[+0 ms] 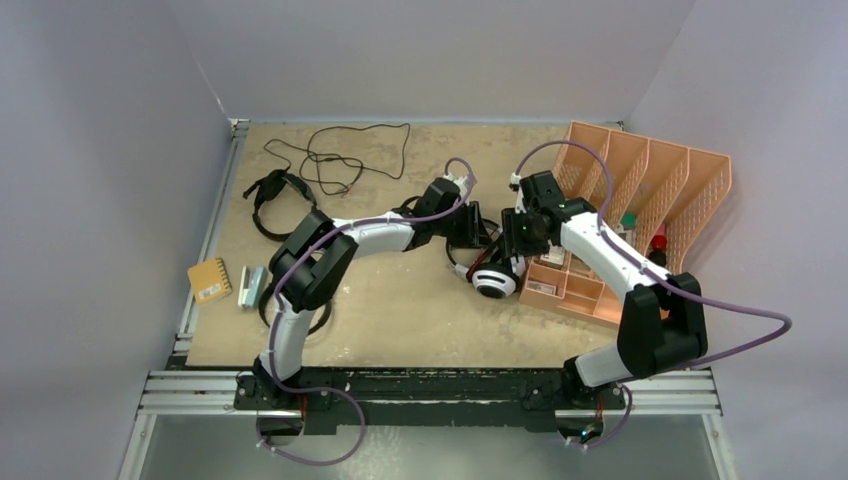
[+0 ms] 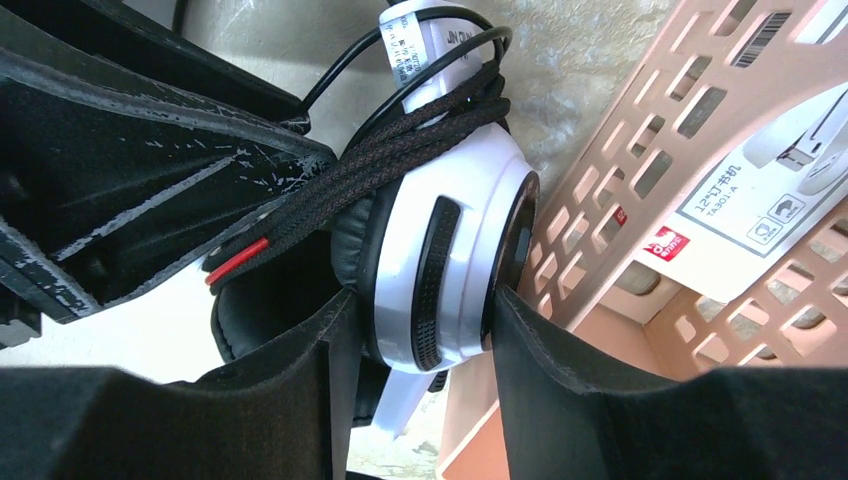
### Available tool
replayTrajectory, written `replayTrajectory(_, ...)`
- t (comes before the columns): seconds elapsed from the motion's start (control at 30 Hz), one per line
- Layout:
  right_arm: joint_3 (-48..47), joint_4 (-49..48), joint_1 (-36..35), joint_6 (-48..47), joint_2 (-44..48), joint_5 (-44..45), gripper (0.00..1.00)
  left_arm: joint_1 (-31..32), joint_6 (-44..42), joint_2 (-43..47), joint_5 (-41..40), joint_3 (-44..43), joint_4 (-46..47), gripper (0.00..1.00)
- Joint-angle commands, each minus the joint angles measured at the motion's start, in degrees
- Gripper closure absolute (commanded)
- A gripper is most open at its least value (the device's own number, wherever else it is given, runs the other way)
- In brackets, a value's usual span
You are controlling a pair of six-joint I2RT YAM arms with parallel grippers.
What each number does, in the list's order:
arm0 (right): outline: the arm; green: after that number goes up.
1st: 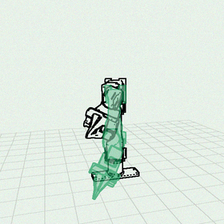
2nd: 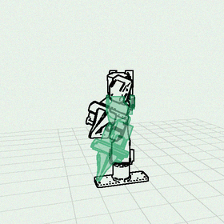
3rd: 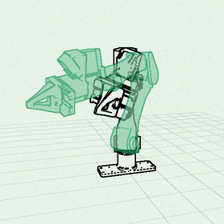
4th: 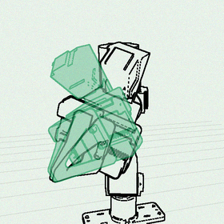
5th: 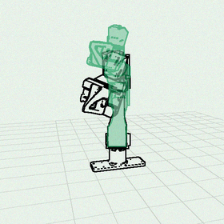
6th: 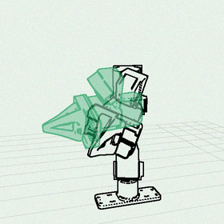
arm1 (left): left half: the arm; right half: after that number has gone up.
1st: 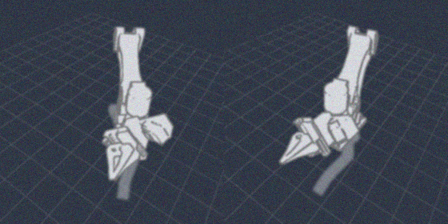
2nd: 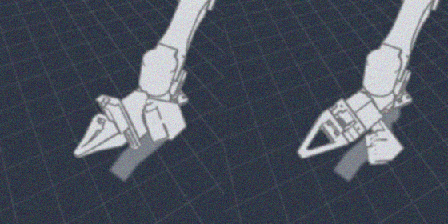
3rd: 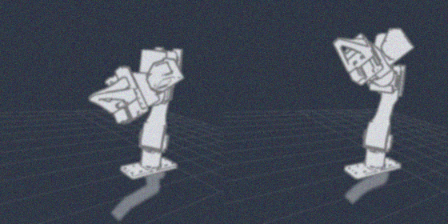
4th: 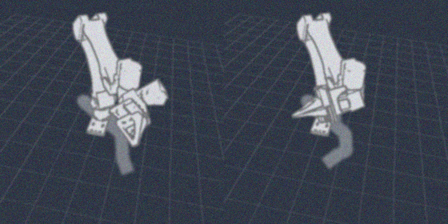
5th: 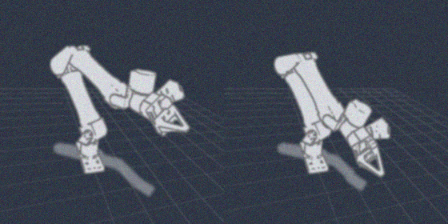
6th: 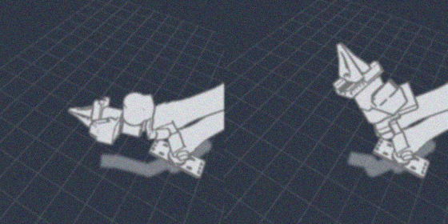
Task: Wrap the headphones
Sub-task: Move the headphones to the center of the board, then pick up the headphones from the center of the board.
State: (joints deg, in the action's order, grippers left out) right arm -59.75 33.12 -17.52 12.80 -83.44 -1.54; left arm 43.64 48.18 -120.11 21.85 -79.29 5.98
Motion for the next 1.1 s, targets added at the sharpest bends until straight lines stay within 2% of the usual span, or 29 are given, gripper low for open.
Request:
replayTrajectory(0.0, -4.4, 0.5, 0.7, -1.9, 1.8, 3.3, 0.50, 0.0, -2.3, 3.4, -0.9, -2.7, 0.0, 0.68)
replayTrajectory(0.17, -6.3, 1.3, 0.7, -2.5, 2.8, 2.3, 0.48, -0.8, -3.5, 5.0, -1.5, -3.2, -1.8, 0.64)
replayTrajectory(0.6, -9.2, 2.9, 0.7, -4.3, 2.3, 2.5, 0.28, -2.0, -6.6, 7.9, -2.0, -4.7, -5.8, 0.56)
replayTrajectory(0.83, -12.1, 4.8, 0.7, -6.3, 2.7, 1.6, 0.22, -5.4, -11.4, 13.8, -3.8, -6.0, -16.1, 0.43)
replayTrajectory(0.97, -12.5, 3.7, 0.6, -7.5, 4.1, 0.1, 0.21, -11.1, -15.2, 21.0, -7.2, -3.6, -23.0, 0.43)
replayTrajectory(1.07, -11.8, 1.1, 0.7, -8.0, 5.2, -2.5, 0.21, -15.9, -20.6, 26.5, -12.8, -3.9, -31.5, 0.42)
